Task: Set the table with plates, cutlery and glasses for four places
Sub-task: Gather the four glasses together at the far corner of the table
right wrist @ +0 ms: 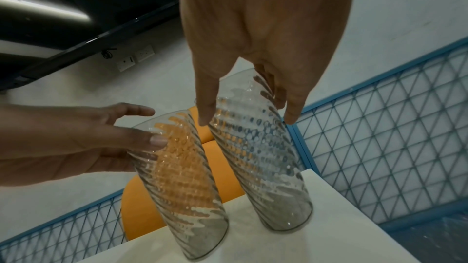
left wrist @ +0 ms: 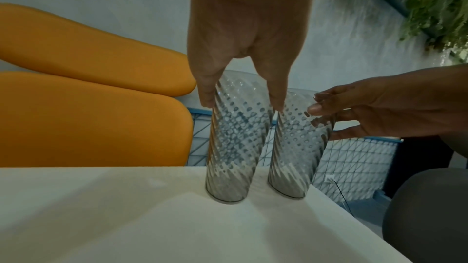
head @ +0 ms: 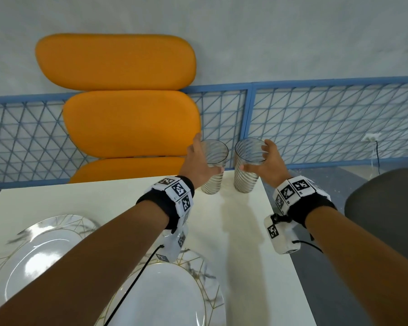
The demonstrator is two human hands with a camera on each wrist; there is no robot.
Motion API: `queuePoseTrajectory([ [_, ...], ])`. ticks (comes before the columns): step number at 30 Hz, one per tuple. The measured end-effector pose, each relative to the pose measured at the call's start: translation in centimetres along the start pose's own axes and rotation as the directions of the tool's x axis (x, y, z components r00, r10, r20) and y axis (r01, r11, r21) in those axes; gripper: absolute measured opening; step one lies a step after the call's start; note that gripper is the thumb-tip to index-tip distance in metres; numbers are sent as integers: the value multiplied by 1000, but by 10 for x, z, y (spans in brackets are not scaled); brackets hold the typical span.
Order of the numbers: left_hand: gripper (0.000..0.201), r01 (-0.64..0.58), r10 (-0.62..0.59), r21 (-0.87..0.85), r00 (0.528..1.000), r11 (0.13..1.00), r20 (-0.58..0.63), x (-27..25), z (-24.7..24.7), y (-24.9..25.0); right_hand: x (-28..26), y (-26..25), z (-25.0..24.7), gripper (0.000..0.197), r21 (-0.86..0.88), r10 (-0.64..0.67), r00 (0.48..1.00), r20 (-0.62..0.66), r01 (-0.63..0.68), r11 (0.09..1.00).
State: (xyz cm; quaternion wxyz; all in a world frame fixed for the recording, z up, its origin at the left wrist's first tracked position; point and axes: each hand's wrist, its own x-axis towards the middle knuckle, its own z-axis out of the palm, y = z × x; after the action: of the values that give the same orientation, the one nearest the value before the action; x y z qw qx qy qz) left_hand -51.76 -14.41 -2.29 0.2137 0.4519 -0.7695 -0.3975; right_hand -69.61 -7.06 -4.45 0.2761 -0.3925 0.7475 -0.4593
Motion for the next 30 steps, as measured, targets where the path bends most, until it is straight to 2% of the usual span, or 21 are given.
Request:
queuePoseTrajectory([
  [3, 112, 10, -10, -32, 1000, 999, -7, -3, 0, 1, -6, -2, -1, 118, -57, -3, 1000, 24, 5, 998],
  [5, 119, 19, -20, -48, 1000, 999, -19, -8, -5, 1, -18, -5, -3, 126, -194, -36, 999, -35, 29, 981],
  [7, 121, 24, -27, -63, 999, 998, -35, -19, -18, 0, -34, -9, -6, 128, -302, -141, 983, -118, 100, 948],
  [9, 115, 25, -28, -58, 998, 998, -51, -32, -36, -5, -53, -15, -7, 127, -342, -229, 960, -160, 164, 925],
  [11, 102, 44, -45, -39, 999, 998, -28, -61, -57, -15, -85, -24, 1, 122, -373, -280, 951, -130, 215, 903],
  [14, 68, 85, -84, -19, 996, 996, 40, -122, -86, -35, -140, -35, 24, 105, -369, -322, 946, 42, 314, 875],
  [17, 29, 54, -54, 1, 995, 999, 81, -193, -109, -56, -207, -46, 45, 78, -303, -237, 925, 296, 326, 896],
  [19, 20, 49, -51, 26, 995, 998, 83, -239, -127, -71, -251, -51, 55, 72, -267, -132, 871, 473, 285, 921],
  [22, 15, 101, -99, 88, 995, 991, -26, -300, -155, -98, -308, -51, 61, 83, -353, 88, 732, 676, 217, 910],
  [24, 18, 199, -190, 95, 977, 975, -91, -332, -171, -120, -334, -46, 64, 94, -452, 220, 660, 718, 202, 869],
  [25, 29, 264, -254, 114, 962, 958, -95, -345, -176, -132, -344, -42, 66, 102, -495, 273, 641, 717, 193, 847],
  [28, 87, 394, -396, 327, 916, 859, -61, -380, -177, -162, -364, -38, 72, 135, -582, 379, 612, 694, 166, 796],
  [30, 112, 418, -430, 394, 901, 819, -61, -395, -170, -175, -369, -30, 77, 150, -597, 408, 614, 676, 132, 791],
])
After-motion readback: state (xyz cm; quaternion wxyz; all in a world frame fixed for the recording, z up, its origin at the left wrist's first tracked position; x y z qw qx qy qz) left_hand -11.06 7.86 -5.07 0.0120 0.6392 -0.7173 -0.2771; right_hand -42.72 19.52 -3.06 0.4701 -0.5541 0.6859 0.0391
